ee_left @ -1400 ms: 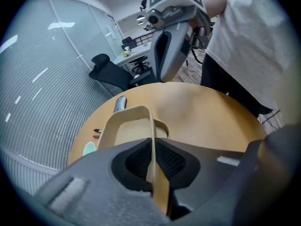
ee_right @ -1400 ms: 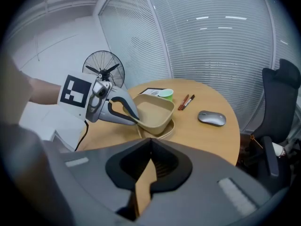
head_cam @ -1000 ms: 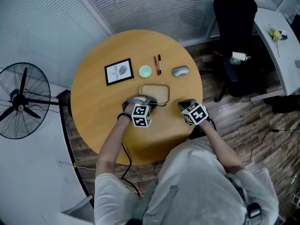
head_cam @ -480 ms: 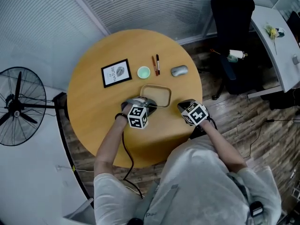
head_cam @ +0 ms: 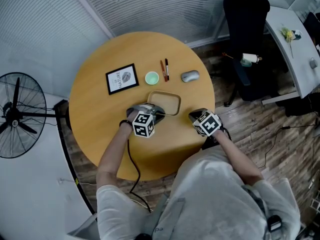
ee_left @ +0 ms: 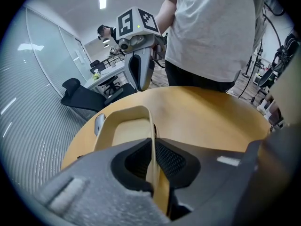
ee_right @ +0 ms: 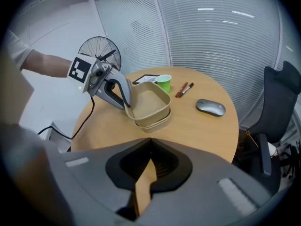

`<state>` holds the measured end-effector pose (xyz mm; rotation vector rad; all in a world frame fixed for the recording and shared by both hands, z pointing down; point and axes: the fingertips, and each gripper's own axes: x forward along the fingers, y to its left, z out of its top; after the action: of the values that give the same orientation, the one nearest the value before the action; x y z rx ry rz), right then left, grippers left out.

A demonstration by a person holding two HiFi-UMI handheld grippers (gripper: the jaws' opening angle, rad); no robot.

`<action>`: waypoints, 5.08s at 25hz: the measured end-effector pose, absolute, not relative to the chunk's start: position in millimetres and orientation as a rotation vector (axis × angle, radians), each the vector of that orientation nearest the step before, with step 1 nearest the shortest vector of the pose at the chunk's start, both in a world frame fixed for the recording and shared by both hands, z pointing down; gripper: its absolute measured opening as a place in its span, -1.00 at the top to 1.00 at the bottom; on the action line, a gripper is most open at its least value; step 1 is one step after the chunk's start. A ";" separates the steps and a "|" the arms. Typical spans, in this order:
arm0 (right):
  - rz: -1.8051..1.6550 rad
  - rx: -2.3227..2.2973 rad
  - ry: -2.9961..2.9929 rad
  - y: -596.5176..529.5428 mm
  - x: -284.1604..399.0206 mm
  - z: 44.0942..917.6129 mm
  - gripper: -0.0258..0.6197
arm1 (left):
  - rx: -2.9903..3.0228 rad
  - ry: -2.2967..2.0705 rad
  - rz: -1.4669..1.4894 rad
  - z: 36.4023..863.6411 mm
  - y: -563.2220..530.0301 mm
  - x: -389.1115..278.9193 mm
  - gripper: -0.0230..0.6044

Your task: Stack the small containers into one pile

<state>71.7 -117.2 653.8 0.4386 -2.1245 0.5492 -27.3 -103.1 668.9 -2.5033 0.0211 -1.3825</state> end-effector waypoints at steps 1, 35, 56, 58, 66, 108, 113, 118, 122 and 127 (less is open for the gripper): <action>0.547 0.435 -2.121 -116.3 71.8 654.6 0.92 | -2.503 0.015 -1.380 668.7 -102.3 -27.5 0.84; 0.581 0.420 -2.077 -105.8 60.3 673.3 0.92 | -2.428 -0.152 -1.317 672.2 -103.3 -33.4 0.77; 0.568 0.389 -2.079 -98.9 52.7 675.6 0.92 | -2.433 -0.176 -1.329 679.1 -91.9 -35.4 0.83; 0.565 0.388 -2.076 -98.6 53.9 676.3 0.92 | -2.443 -0.181 -1.339 680.4 -90.5 -36.8 0.81; 0.564 0.388 -2.092 -103.1 52.9 672.0 0.92 | -2.482 -0.153 -1.382 681.3 -88.3 -31.6 0.61; 0.667 0.551 -2.424 -23.8 78.8 619.6 0.92 | -2.777 2.249 -0.643 604.9 6.4 11.7 0.59; 0.639 0.522 -2.437 -4.2 80.9 618.0 0.92 | -2.733 2.446 -0.487 605.7 23.8 13.3 0.59; 0.637 0.520 -2.445 4.8 84.2 620.3 0.92 | -2.700 2.608 -0.350 612.4 43.8 12.6 0.59; 0.644 0.544 -2.452 3.9 88.5 617.4 0.92 | -2.657 2.679 -0.316 612.6 55.2 10.5 0.59; 0.663 0.558 -2.455 7.6 93.9 617.2 0.92 | -2.656 2.662 -0.331 610.2 58.1 16.0 0.59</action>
<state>93.9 7.6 617.2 0.5578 -2.4553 0.6635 16.0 58.1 610.2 -2.6561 2.6621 -0.3314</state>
